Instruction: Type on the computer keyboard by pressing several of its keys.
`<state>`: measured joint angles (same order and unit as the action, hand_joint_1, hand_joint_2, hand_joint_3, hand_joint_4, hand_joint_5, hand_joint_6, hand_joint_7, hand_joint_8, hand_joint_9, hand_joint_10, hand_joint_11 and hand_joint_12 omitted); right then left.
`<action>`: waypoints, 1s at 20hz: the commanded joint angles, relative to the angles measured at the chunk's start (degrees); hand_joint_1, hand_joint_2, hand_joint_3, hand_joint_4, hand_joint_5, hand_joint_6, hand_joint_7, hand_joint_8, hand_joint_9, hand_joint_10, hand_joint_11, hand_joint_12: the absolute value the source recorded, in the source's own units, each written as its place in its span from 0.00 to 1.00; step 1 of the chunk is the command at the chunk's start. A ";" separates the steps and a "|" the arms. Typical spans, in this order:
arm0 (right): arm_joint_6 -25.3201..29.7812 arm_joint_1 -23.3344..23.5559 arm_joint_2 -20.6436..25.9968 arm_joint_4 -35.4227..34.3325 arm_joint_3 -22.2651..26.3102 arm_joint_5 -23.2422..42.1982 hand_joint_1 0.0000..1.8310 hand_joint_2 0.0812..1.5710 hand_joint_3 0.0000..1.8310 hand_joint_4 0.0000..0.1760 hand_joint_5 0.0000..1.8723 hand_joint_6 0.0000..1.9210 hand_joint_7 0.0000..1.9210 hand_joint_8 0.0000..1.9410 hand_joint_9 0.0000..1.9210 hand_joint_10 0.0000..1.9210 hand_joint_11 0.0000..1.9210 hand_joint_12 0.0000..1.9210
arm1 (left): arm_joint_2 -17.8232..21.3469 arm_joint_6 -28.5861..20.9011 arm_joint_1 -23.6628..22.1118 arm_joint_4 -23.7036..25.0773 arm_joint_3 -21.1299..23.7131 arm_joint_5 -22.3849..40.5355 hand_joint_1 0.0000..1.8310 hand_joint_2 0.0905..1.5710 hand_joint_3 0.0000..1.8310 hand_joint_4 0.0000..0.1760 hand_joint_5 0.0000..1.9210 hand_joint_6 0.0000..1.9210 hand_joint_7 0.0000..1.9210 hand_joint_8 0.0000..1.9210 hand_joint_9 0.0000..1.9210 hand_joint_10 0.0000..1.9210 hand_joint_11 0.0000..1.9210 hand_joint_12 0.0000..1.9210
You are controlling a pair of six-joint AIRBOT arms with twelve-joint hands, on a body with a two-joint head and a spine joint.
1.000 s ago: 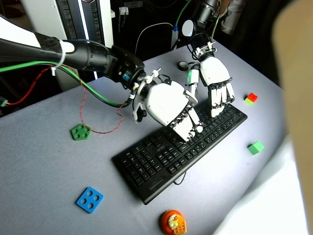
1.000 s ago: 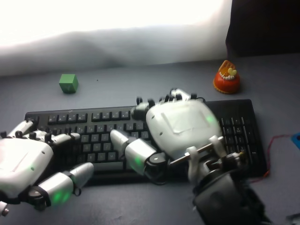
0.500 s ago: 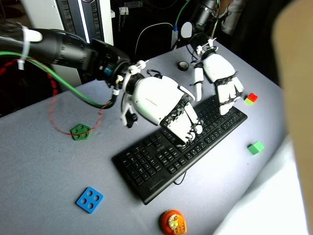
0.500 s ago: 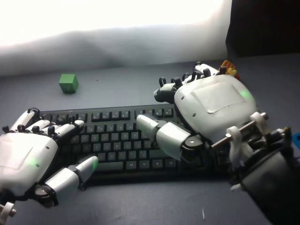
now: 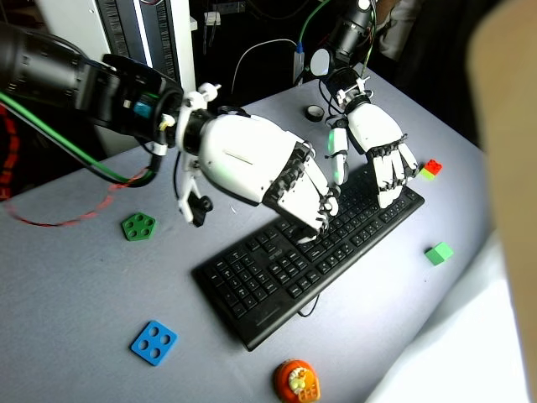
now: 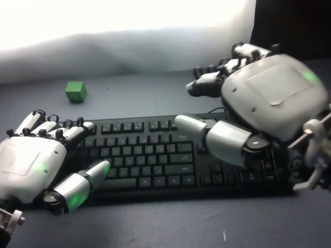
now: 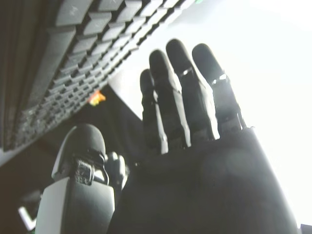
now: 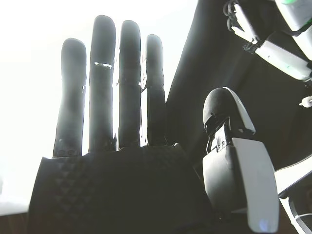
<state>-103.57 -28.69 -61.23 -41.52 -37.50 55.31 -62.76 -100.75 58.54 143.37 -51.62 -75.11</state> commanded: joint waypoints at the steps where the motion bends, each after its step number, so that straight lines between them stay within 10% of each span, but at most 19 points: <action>1: 0.19 0.92 0.79 3.78 0.76 4.97 0.04 0.80 0.00 0.00 0.39 0.02 0.44 0.00 0.34 0.45 0.15 0.83 | -0.29 0.03 -0.45 2.80 -0.40 -6.39 0.18 0.81 0.00 0.02 0.23 0.00 0.30 0.00 0.18 0.36 0.00 0.82; 3: -0.53 0.80 1.96 3.78 1.89 5.38 0.06 0.80 0.00 0.00 0.39 0.02 0.45 0.00 0.34 0.45 0.15 0.83 | -0.54 0.09 -0.43 2.80 -0.52 -6.39 0.29 0.79 0.00 0.03 0.20 0.00 0.28 0.00 0.17 0.34 0.00 0.81; 6: -0.03 0.73 2.05 3.78 2.21 4.99 0.06 0.80 0.00 0.00 0.39 0.02 0.45 0.00 0.35 0.44 0.15 0.83 | -0.95 0.21 -0.23 2.80 -0.58 -6.36 0.60 0.69 0.00 0.31 0.11 0.00 0.18 0.00 0.10 0.30 0.00 0.76; 12: -0.18 0.75 1.22 1.83 2.31 5.19 0.04 0.80 0.00 0.00 0.39 0.01 0.44 0.00 0.34 0.44 0.15 0.83 | -0.85 0.18 -0.60 2.81 -0.67 -5.98 0.65 0.64 0.00 0.35 0.09 0.00 0.11 0.00 0.08 0.23 0.00 0.69; 20: -1.76 0.36 0.36 1.73 2.30 5.68 0.04 0.80 0.00 0.00 0.40 0.01 0.45 0.00 0.34 0.46 0.15 0.84 | 2.59 0.06 -2.31 2.82 0.67 -4.79 0.00 0.80 0.01 0.24 0.11 0.01 0.17 0.00 0.13 0.19 0.00 0.70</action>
<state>-105.23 -28.75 -60.93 -43.68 -35.46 55.90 -60.34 -100.62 56.53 143.41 -50.68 -73.38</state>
